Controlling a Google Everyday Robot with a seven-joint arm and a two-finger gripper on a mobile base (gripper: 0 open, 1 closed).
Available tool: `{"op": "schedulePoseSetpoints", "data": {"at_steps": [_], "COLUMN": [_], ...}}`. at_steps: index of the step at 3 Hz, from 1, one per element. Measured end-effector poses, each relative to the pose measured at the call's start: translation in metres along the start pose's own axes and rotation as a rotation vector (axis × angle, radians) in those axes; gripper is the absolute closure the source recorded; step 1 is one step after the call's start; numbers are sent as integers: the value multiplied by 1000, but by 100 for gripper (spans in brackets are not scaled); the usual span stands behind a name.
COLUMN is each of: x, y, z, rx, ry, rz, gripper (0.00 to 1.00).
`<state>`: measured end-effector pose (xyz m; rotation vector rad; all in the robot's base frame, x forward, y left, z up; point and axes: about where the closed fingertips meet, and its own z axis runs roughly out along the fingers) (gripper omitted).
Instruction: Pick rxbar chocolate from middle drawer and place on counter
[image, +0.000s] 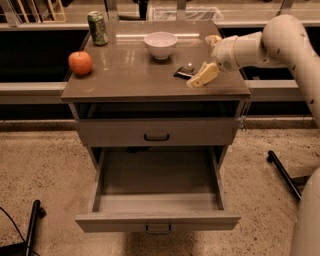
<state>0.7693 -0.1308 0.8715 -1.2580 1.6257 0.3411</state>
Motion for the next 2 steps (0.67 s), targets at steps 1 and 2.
{"op": "schedulePoseSetpoints", "data": {"at_steps": [1,2], "x": [-2,-2], "y": [12,12], "z": [-5,-5], "rx": [-47,-47], "ry": [24,23], "rz": [-57,-56], "gripper": [0,0]}}
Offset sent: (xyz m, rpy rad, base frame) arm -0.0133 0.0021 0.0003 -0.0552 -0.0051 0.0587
